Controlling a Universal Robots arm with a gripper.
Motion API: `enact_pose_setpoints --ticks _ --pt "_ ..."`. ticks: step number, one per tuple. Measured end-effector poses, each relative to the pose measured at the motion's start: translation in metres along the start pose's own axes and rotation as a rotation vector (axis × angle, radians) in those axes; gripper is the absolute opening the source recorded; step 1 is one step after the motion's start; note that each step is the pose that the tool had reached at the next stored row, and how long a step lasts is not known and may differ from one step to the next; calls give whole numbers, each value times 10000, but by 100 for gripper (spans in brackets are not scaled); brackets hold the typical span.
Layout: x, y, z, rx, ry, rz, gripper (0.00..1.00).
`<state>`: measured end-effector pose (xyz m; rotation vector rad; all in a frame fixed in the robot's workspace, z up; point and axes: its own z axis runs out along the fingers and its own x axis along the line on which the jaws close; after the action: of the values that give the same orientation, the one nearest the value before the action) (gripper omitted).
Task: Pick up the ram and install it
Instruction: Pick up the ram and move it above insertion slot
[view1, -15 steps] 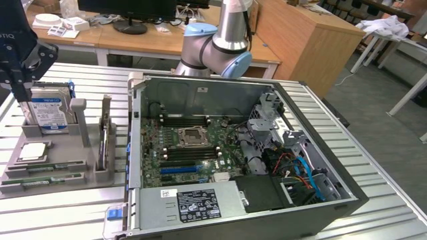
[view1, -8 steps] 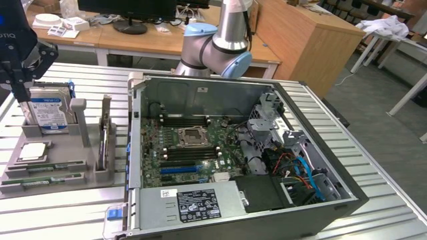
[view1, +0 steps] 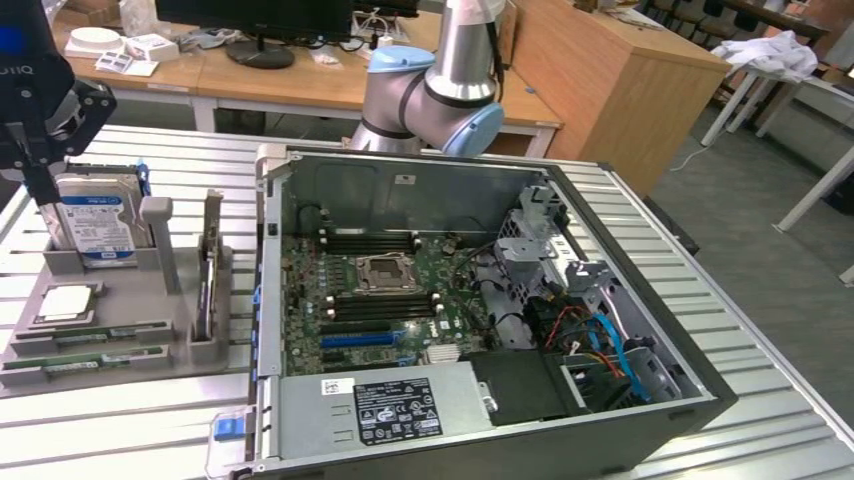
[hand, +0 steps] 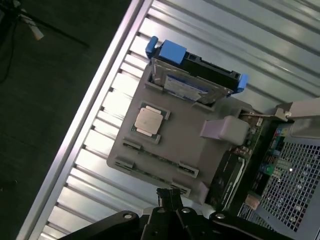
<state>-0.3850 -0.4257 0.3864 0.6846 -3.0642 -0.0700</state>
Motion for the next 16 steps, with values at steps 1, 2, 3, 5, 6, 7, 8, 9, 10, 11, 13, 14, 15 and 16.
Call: enact_pose_setpoints --ticks 1,2,3,5,6,7,8,9,10,11,13,14,15,16 --pt "0 0 0 -1 7 -179 11" --pt "0 0 0 -3 15 -356 11" --pt "0 0 1 -5 23 -547 11" --pt "0 0 1 -7 39 -898 11" --pt "0 0 1 -9 48 -1072 11" --pt "0 0 2 -11 54 -1252 11" --pt "0 0 2 -13 63 -1448 11" --pt "0 0 3 -14 70 -1627 11" --pt "0 0 3 -16 78 -1807 11" --pt "0 0 3 -17 86 -1986 11" --pt "0 0 3 -20 102 -2341 11" --pt "0 0 4 -21 110 -2520 11" --pt "0 0 4 -23 118 -2716 11" --pt "0 0 4 -25 127 -2896 11"
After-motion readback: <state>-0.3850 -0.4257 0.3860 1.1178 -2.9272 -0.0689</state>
